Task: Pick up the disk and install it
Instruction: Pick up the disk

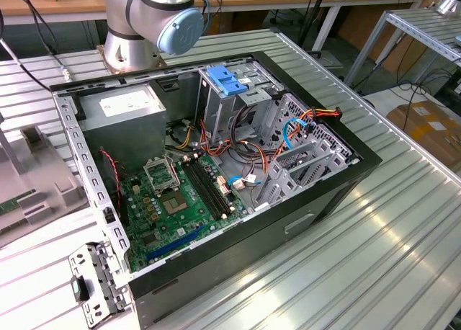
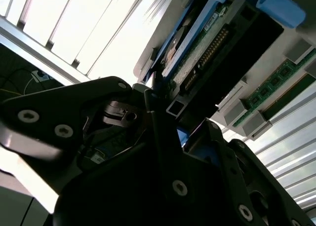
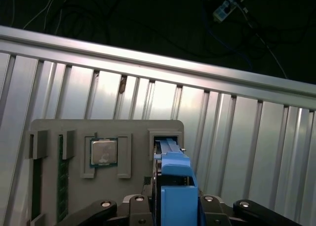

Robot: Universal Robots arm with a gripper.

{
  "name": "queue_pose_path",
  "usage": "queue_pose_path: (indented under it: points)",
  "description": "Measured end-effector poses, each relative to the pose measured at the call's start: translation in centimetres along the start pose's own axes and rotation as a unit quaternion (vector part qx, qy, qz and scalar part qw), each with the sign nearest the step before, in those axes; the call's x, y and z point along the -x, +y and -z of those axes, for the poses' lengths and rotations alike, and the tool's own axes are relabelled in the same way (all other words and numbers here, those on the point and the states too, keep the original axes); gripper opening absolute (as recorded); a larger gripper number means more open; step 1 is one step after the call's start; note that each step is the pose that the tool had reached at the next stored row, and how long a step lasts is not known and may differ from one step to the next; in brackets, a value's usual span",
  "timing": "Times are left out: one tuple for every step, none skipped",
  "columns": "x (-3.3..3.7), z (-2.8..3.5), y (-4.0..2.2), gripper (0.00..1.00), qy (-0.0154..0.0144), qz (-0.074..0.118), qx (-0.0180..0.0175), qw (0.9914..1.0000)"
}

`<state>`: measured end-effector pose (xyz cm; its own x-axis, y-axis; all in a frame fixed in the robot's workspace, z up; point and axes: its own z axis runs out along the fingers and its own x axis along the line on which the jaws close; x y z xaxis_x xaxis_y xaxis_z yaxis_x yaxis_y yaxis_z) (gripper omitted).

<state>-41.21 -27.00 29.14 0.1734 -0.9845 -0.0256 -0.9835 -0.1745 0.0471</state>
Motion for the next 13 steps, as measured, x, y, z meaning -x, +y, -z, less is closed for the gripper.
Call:
queue_pose_path:
  points:
    - [0.00,0.08,0.00,0.37,0.0000,0.000,0.0001,1.00000]
    - [0.00,0.16,0.01,0.37,0.0000,0.000,0.0000,1.00000]
    - [0.01,0.28,0.01,0.37,0.0000,0.000,0.0001,1.00000]
    - [0.01,0.39,0.02,0.37,0.0000,0.000,0.0000,1.00000]
    - [0.02,0.55,0.03,0.37,0.0000,0.000,0.0001,1.00000]
    - [0.02,0.66,0.03,0.37,0.0000,0.000,0.0000,1.00000]
    - [0.02,0.75,0.04,0.37,0.0000,0.000,0.0000,1.00000]
    - [0.02,0.86,0.04,0.37,0.0000,0.000,0.0000,1.00000]
    - [0.03,0.92,0.04,0.37,0.0000,0.000,0.0000,1.00000]
    - [0.03,1.03,0.05,0.37,0.0000,0.000,0.0000,1.00000]
    - [0.03,1.10,0.05,0.37,0.0000,0.000,0.0000,1.00000]
    - [0.03,1.16,0.06,0.37,0.0000,0.000,0.0000,1.00000]
    - [0.03,1.30,0.06,0.37,0.0000,0.000,0.0000,1.00000]
